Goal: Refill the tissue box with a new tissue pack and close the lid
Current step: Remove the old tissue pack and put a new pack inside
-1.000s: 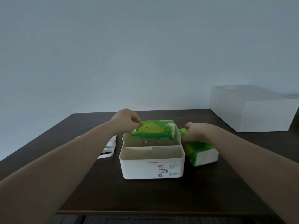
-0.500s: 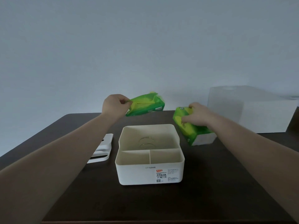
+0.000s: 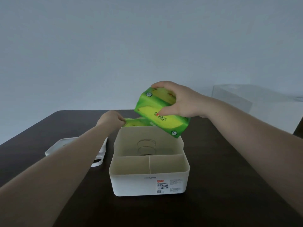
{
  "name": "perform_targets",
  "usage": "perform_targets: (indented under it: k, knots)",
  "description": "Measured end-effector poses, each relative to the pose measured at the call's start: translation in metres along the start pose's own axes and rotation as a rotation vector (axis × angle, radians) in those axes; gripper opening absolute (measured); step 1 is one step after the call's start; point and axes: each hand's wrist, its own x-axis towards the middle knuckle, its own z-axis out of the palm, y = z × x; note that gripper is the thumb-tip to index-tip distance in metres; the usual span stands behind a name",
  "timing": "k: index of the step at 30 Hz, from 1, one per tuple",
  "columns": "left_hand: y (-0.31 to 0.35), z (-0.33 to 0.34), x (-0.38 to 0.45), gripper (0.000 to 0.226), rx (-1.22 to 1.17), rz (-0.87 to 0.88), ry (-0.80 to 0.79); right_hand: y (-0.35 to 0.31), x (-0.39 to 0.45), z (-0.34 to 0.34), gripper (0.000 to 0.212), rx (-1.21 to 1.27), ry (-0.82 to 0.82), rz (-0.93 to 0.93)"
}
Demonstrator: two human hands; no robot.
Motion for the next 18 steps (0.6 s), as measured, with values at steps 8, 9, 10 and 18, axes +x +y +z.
perform_targets:
  k: [8, 9, 10, 18]
  knots:
    - [-0.018, 0.015, 0.01, 0.039, -0.003, 0.046, -0.137, -0.011, 0.012, 0.037, 0.077, -0.263, -0.369, -0.16]
    - [-0.02, 0.016, 0.01, 0.039, 0.0, 0.057, -0.152, -0.011, 0.013, 0.041, 0.077, -0.29, -0.409, -0.165]
    - [-0.021, 0.016, 0.01, 0.036, -0.002, 0.059, -0.165, -0.01, 0.013, 0.044, 0.077, -0.313, -0.443, -0.171]
    - [-0.029, 0.011, 0.004, 0.045, -0.153, 0.067, -0.145, -0.008, 0.018, 0.06, 0.083, -0.466, -0.556, -0.165]
